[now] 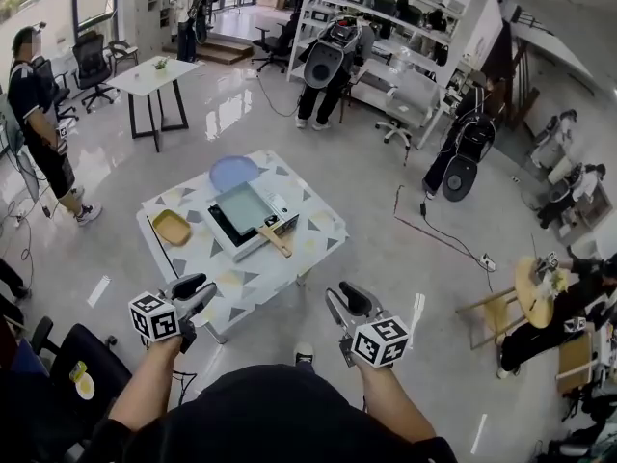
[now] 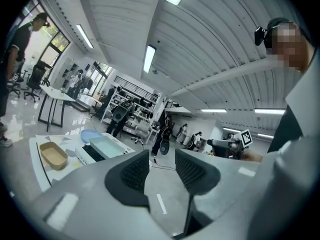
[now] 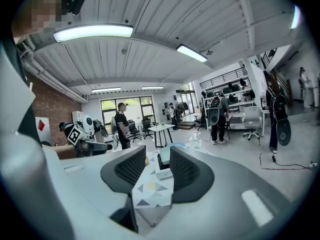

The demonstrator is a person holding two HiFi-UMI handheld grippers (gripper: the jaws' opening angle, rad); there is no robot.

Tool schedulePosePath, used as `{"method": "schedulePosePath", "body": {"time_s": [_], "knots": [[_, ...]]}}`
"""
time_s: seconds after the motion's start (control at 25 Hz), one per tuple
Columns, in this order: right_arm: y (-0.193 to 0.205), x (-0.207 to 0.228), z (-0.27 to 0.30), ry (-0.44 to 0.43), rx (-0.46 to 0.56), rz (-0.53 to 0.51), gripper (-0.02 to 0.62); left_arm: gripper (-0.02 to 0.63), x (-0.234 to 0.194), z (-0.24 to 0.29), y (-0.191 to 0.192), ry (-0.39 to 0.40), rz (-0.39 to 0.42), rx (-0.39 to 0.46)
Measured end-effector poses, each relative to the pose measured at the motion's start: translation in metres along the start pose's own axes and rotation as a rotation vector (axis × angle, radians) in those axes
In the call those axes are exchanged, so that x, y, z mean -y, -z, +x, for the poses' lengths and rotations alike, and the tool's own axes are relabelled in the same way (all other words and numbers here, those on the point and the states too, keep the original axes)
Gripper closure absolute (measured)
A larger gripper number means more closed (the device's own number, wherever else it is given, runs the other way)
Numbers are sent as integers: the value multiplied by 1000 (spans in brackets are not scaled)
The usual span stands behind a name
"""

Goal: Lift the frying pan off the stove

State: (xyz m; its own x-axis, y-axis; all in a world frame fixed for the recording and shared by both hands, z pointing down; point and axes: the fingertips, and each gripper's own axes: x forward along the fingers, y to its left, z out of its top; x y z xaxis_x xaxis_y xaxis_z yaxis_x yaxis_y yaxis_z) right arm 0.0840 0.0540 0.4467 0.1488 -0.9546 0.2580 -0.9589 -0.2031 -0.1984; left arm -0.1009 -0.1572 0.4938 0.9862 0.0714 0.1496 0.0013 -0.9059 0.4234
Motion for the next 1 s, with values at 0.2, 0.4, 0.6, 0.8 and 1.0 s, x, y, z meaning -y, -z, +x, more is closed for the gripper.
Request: {"method": "schedulePosePath", "body": {"time_s": [0.2, 0.4, 0.6, 0.8, 1.0], "knots": [[-18, 26, 15, -12, 21, -7, 420, 448, -13, 17, -9, -35, -15, 15], [-23, 58, 38, -29, 9, -1, 420, 447, -23, 44, -15, -60, -21, 17], [-34, 94, 60, -55, -3, 5, 420, 448, -36, 75, -18, -92, -18, -4], [-41, 129, 81, -85, -26, 10, 420, 446, -47, 104, -32, -128, -22, 7], [-54, 161, 98, -128, -40, 0, 419, 446, -49, 132, -35, -164, -41, 3]]}}
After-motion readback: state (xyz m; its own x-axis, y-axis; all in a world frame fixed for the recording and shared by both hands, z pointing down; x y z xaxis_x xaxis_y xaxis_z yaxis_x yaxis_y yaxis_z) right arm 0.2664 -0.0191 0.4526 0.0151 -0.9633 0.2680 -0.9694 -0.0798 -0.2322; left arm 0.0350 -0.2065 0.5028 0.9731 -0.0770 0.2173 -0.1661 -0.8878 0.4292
